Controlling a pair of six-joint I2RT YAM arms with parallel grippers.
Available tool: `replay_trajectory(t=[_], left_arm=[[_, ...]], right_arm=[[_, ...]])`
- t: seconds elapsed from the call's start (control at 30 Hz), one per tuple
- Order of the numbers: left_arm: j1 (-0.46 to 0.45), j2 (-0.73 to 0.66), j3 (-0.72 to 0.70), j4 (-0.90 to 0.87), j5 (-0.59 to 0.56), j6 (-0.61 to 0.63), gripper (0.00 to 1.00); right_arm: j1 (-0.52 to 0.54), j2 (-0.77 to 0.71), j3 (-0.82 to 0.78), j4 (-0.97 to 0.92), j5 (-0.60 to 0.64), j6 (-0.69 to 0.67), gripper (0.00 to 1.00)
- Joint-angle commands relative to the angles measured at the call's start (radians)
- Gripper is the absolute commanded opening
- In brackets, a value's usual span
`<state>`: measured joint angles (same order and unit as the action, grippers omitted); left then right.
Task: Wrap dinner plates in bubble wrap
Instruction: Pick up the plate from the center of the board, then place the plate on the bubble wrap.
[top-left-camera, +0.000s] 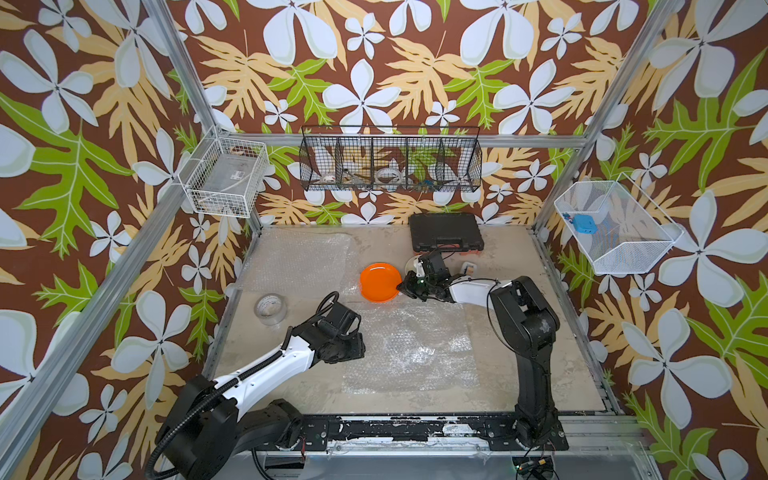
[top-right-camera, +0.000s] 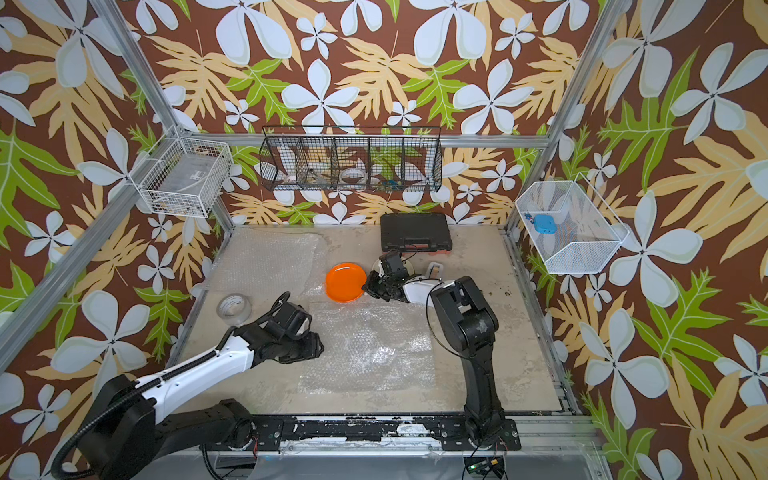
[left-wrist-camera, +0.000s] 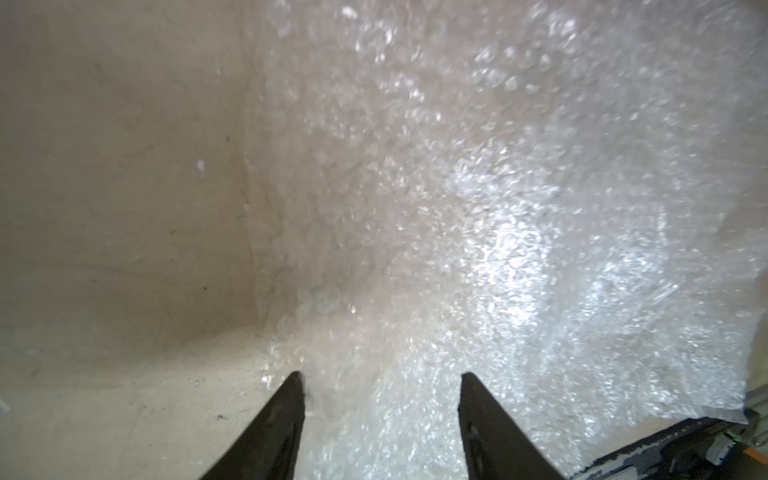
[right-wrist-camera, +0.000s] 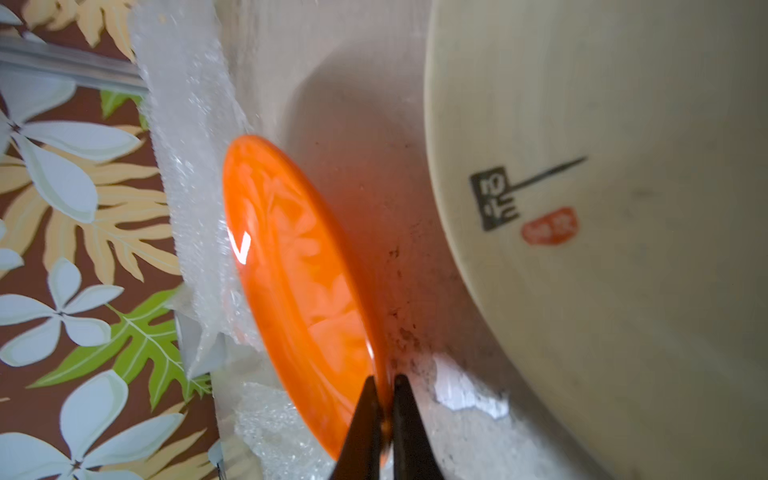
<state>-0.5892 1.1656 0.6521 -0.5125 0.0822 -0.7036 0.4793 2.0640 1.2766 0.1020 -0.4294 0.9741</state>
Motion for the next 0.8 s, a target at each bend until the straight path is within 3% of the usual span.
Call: replay_trajectory(t=[0.0, 0.27, 0.43, 0.57, 0.77], left_arm=[[0.0, -0.027, 0.041, -0.073, -0.068, -0.009, 0.61], [0.001, -0.01, 0.072, -0.035, -0.001, 0.026, 0.56], [0.0, 0.028, 0.067, 0.013, 0.052, 0.03, 0.53], [0.001, 0.046, 0.057, 0.048, 0.071, 0.028, 0.52], [-0.002, 0.14, 0.038, 0.084, 0.1, 0.036, 0.51]], right_arm=[[-0.018, -0.088, -0.052, -0.048, 0.04, -0.065, 0.05], [-0.063, -0.488, -0.407, -0.213, -0.04, -0.232, 0.04], [-0.059, -0.643, -0.64, -0.207, -0.157, -0.225, 0.04], [-0.052, -0.662, -0.721, -0.122, -0.223, -0.192, 0.03], [-0.029, -0.608, -0.705, -0.068, -0.273, -0.202, 0.02]])
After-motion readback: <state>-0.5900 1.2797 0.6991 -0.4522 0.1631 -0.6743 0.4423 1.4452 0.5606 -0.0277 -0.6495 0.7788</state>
